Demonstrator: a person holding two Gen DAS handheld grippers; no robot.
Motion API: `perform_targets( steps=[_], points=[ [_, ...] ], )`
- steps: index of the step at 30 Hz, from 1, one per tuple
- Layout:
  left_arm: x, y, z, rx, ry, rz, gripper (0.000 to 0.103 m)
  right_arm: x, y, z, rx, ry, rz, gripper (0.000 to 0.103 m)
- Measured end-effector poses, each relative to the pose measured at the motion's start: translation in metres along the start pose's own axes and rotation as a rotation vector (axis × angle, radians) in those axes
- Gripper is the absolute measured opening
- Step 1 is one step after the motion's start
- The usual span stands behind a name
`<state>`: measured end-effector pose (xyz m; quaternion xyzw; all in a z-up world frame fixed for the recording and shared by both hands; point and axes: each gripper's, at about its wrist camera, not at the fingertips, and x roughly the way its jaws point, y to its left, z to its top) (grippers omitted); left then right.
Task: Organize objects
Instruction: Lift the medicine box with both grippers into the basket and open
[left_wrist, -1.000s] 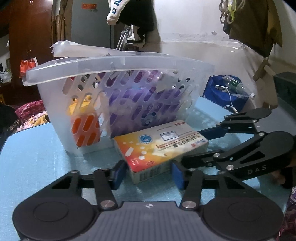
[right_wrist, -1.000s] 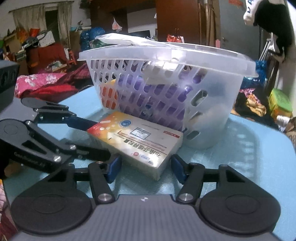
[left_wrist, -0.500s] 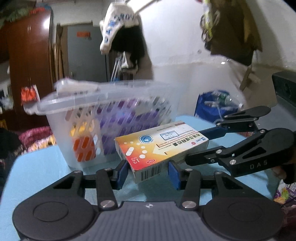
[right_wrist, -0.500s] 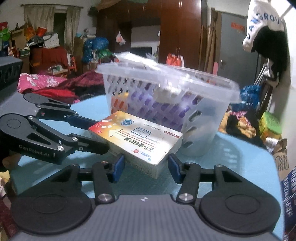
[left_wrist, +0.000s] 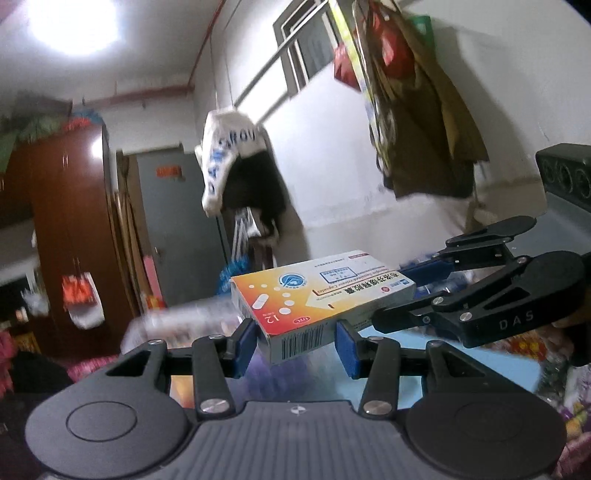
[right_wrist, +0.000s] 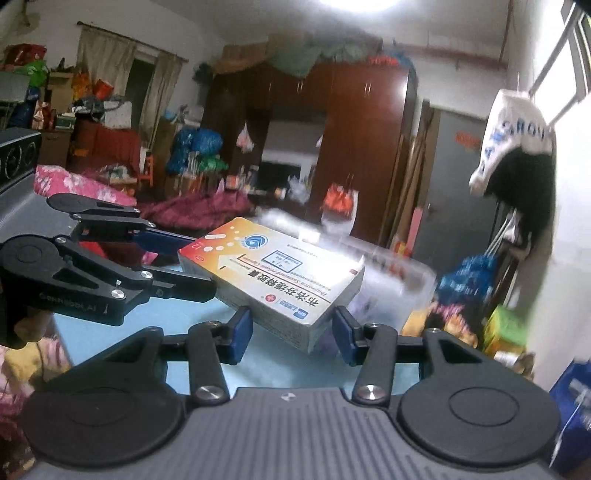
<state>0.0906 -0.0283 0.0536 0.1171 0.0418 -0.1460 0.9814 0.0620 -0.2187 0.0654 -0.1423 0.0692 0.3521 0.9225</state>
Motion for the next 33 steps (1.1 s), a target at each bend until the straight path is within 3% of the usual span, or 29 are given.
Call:
perform_targets(
  steps=[5, 10, 14, 18, 27, 29, 31, 32, 33],
  points=[
    [0.035, 0.025, 0.056, 0.028, -0.003, 0.037, 0.05, 0.024, -0.033, 0.052, 0.021, -0.049, -0.004, 0.051],
    [0.088, 0.046, 0.069, 0.015, 0.08, 0.045, 0.05, 0.074, -0.063, 0.084, 0.043, -0.017, -0.026, 0.05],
    [0.128, 0.05, 0.056, 0.003, 0.164, 0.07, 0.05, 0.111, -0.079, 0.077, 0.061, 0.06, -0.045, 0.05],
    [0.155, 0.062, 0.045, -0.07, 0.225, 0.08, 0.05, 0.142, -0.092, 0.063, 0.108, 0.126, -0.043, 0.049],
    [0.193, 0.075, 0.03, -0.155, 0.328, 0.117, 0.05, 0.173, -0.101, 0.044, 0.153, 0.213, -0.089, 0.046],
    [0.188, 0.075, 0.03, -0.158, 0.317, 0.15, 0.057, 0.174, -0.103, 0.04, 0.173, 0.225, -0.09, 0.048],
    [0.177, 0.075, 0.032, -0.148, 0.284, 0.184, 0.081, 0.171, -0.099, 0.037, 0.161, 0.249, -0.116, 0.054],
    [0.169, 0.076, 0.034, -0.152, 0.265, 0.198, 0.083, 0.168, -0.097, 0.037, 0.15, 0.253, -0.14, 0.059],
    [0.164, 0.077, 0.036, -0.167, 0.255, 0.202, 0.084, 0.163, -0.098, 0.036, 0.152, 0.246, -0.156, 0.076]
  ],
)
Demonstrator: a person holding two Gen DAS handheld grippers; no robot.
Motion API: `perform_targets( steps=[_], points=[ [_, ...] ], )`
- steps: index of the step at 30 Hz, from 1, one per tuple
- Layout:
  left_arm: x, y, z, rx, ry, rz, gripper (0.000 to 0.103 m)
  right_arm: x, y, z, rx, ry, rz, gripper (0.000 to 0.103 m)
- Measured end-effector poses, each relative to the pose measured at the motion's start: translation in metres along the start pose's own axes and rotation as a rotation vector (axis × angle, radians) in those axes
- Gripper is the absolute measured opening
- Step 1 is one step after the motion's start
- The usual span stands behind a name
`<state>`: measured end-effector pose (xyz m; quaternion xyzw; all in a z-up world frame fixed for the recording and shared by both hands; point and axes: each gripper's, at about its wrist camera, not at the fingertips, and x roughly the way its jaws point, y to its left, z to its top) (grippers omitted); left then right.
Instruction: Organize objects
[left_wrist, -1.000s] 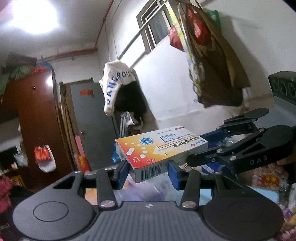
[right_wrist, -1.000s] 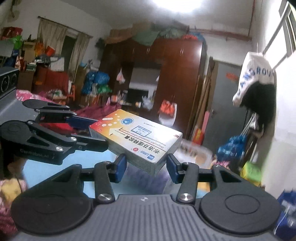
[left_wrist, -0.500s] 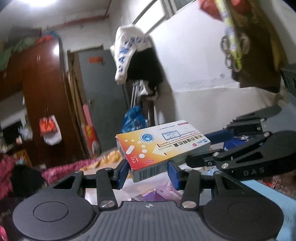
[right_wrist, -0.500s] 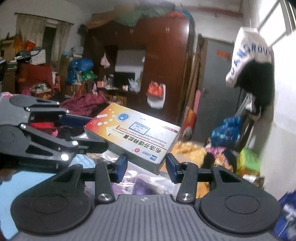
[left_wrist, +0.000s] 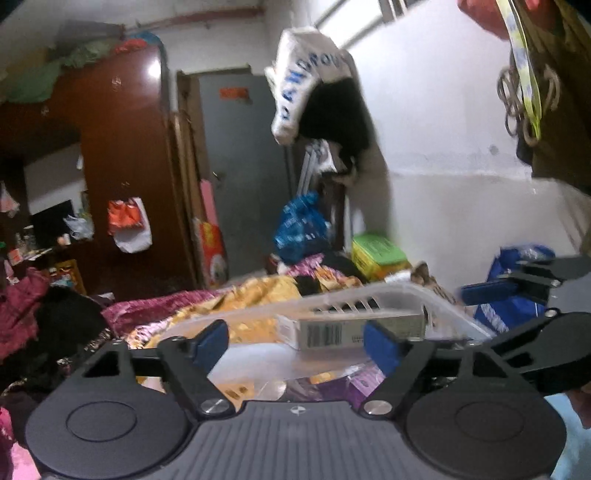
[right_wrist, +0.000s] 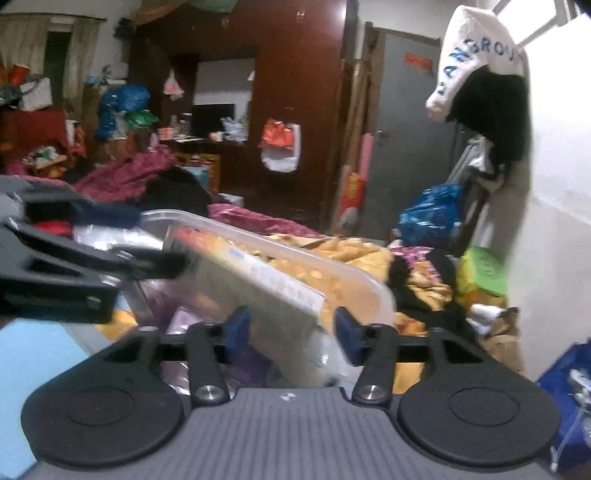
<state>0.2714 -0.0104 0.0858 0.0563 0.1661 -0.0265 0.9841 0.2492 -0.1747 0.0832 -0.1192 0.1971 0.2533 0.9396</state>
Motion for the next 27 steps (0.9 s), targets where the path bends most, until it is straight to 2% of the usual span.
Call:
perform_targets(
  steps=[1, 2, 4, 7, 10, 13, 16, 18, 22, 24, 27],
  points=[
    [-0.006, 0.003, 0.0, -0.025, 0.0, -0.012, 0.085, -0.006, -0.002, -0.001, 0.016, -0.009, -0.006, 0.092],
    [-0.012, 0.007, -0.001, -0.054, 0.0, -0.032, 0.087, -0.012, -0.004, -0.001, 0.04, -0.023, -0.006, 0.097],
    [-0.024, 0.012, -0.007, -0.09, -0.009, -0.06, 0.098, -0.031, -0.008, -0.006, 0.085, -0.08, 0.031, 0.103],
    [-0.033, 0.017, -0.018, -0.132, -0.008, -0.079, 0.101, -0.052, -0.008, -0.012, 0.12, -0.123, 0.084, 0.103],
    [-0.036, 0.024, -0.027, -0.153, 0.026, -0.088, 0.101, -0.056, -0.005, -0.013, 0.118, -0.114, 0.083, 0.103],
    [-0.045, 0.029, -0.035, -0.158, 0.043, -0.086, 0.101, -0.06, -0.003, -0.015, 0.127, -0.1, 0.136, 0.103],
    [-0.069, 0.036, -0.041, -0.172, 0.012, -0.099, 0.101, -0.072, -0.006, -0.019, 0.157, -0.111, 0.19, 0.103],
    [-0.086, 0.035, -0.042, -0.166, -0.01, -0.095, 0.101, -0.083, -0.004, -0.02, 0.146, -0.131, 0.155, 0.103],
    [-0.124, 0.027, -0.047, -0.131, -0.049, -0.068, 0.101, -0.113, 0.007, -0.029, 0.136, -0.156, 0.018, 0.103],
    [-0.143, 0.02, -0.051, -0.096, -0.064, -0.044, 0.101, -0.129, 0.011, -0.035, 0.14, -0.171, 0.015, 0.103],
    [-0.172, 0.008, -0.057, -0.069, -0.103, -0.022, 0.101, -0.156, 0.014, -0.044, 0.143, -0.183, 0.066, 0.103]
  ],
)
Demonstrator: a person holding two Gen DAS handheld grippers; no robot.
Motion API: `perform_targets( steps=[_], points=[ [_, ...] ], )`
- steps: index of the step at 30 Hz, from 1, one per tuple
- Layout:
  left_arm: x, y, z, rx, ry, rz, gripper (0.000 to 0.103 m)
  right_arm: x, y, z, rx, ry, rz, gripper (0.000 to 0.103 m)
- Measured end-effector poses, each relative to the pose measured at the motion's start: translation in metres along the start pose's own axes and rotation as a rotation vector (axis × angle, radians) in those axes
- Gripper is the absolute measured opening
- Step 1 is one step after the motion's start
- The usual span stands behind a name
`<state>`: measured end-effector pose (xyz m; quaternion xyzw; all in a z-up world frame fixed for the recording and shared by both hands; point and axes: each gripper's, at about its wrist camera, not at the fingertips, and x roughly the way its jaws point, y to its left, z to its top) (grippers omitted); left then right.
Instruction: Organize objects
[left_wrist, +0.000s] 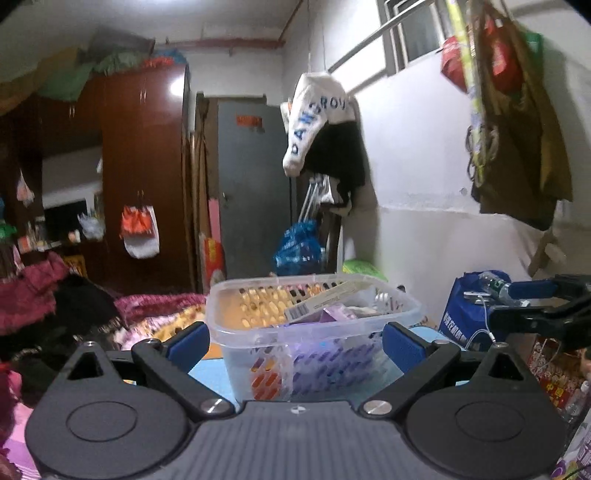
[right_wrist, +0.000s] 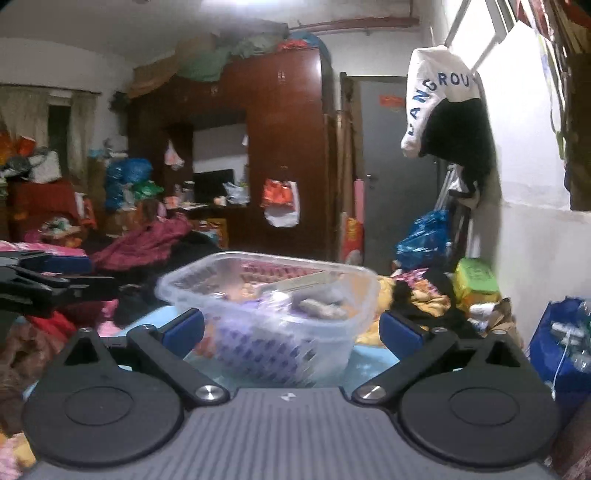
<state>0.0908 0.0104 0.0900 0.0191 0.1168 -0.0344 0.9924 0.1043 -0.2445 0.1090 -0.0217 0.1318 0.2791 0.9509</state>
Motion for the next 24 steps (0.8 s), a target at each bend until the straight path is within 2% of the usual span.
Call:
perform_targets(
  steps=[3, 5, 9, 14, 17, 21, 24],
  points=[
    [-0.02, -0.01, -0.002, 0.005, -0.032, 0.007, 0.101, -0.024, 0.0, -0.001, 0.037, -0.007, 0.089, 0.103],
    [-0.025, -0.017, -0.004, 0.015, -0.017, 0.016, 0.101, -0.031, 0.0, 0.0, 0.054, -0.012, 0.115, 0.103],
    [-0.019, -0.027, -0.007, 0.027, 0.008, 0.003, 0.101, -0.035, 0.008, 0.004, -0.005, -0.033, 0.063, 0.103],
    [0.002, -0.03, -0.01, 0.015, 0.04, -0.012, 0.101, -0.009, 0.012, 0.003, -0.037, -0.004, 0.029, 0.103],
    [0.018, -0.029, -0.011, 0.011, 0.061, 0.011, 0.101, 0.014, 0.007, 0.0, -0.016, 0.035, 0.012, 0.103],
    [0.034, -0.031, -0.014, 0.018, 0.067, 0.038, 0.101, 0.024, 0.006, -0.013, 0.001, 0.056, -0.007, 0.103],
    [0.038, -0.032, -0.018, 0.006, 0.083, 0.026, 0.101, 0.03, 0.006, -0.02, 0.001, 0.084, -0.03, 0.103]
  ],
)
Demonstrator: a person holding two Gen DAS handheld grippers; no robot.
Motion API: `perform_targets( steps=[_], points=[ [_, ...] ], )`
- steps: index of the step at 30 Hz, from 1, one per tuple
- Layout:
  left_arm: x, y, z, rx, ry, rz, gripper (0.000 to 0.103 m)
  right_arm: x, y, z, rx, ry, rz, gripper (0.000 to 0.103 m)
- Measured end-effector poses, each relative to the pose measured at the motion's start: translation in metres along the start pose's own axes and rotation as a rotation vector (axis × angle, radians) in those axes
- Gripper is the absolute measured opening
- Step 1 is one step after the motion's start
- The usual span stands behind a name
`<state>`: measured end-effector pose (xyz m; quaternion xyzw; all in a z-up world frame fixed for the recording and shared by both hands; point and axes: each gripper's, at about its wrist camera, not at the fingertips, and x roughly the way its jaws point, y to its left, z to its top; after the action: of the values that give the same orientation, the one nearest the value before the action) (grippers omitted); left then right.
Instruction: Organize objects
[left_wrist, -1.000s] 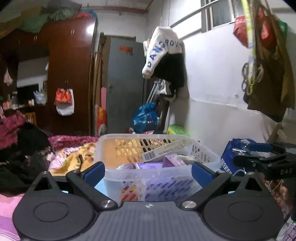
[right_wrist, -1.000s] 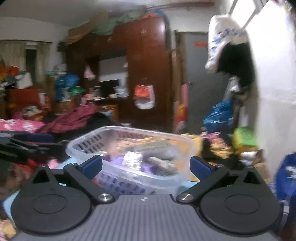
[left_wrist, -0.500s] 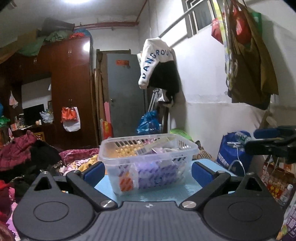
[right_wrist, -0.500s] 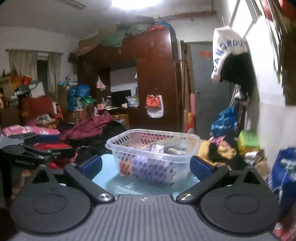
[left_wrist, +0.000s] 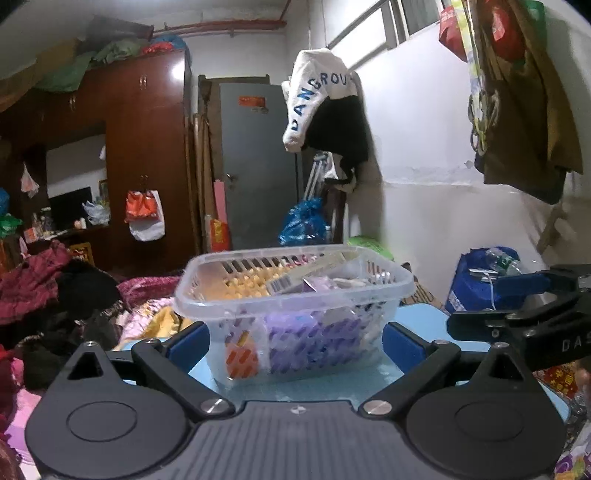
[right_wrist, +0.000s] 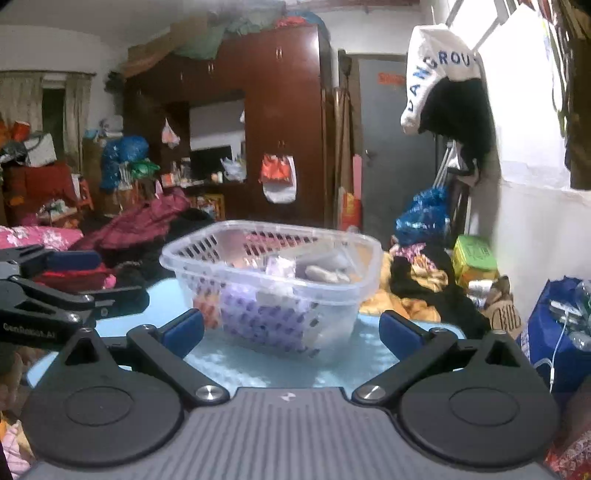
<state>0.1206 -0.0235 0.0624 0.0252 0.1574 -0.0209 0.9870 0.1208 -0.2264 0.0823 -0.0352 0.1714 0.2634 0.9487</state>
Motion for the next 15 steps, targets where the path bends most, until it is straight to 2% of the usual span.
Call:
perform_targets(
  steps=[3, 8, 15],
  points=[
    [-0.001, -0.003, -0.002, -0.009, 0.004, -0.02, 0.101, -0.005, -0.001, -0.009, 0.018, -0.001, 0.019, 0.103],
    [-0.008, -0.008, -0.003, -0.003, -0.006, -0.004, 0.101, -0.013, 0.002, -0.012, 0.019, -0.006, 0.08, 0.103],
    [-0.007, -0.001, -0.002, -0.034, -0.002, -0.004, 0.101, -0.02, 0.008, -0.012, 0.006, -0.033, 0.043, 0.103]
  ],
)
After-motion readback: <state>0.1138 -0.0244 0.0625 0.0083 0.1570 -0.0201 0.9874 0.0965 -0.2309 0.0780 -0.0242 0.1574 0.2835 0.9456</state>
